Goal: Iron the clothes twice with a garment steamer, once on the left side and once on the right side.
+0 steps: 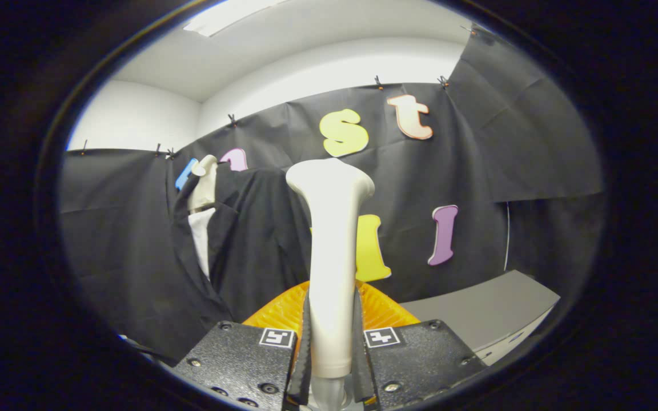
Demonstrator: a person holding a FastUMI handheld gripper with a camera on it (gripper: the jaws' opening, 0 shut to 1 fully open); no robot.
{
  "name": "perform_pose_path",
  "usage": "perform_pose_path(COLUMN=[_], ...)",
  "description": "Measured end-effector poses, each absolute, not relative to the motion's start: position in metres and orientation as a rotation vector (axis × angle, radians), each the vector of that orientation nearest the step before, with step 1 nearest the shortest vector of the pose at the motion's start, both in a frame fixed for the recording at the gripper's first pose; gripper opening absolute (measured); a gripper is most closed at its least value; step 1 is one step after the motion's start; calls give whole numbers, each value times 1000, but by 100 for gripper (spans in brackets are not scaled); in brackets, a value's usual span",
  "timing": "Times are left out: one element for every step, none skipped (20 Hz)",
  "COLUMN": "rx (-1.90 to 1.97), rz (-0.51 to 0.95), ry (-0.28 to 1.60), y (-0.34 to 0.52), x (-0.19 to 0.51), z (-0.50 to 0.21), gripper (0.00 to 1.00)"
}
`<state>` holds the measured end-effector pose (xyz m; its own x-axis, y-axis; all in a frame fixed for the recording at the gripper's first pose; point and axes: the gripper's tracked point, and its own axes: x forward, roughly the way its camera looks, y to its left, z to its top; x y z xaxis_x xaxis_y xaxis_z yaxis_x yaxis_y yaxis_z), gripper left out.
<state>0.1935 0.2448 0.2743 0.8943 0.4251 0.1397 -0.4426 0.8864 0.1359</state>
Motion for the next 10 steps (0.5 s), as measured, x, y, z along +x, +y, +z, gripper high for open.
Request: perform_pose_path(rx=[157,145,137,132,123,115,106,97,87,75], rz=[461,468,477,486,494,500,507,515,520,519], ry=[-122,-134,-140,-144,-146,-149,-148,-149,-150,-153], y=[258,271,285,297,309,321,333,344,354,363], x=[189,185,181,179,178,178,177,176,176,175], z=[281,285,289,292,294,296,297,297,298,296], gripper=[31,31,31,31,31,31,31,31,31,31])
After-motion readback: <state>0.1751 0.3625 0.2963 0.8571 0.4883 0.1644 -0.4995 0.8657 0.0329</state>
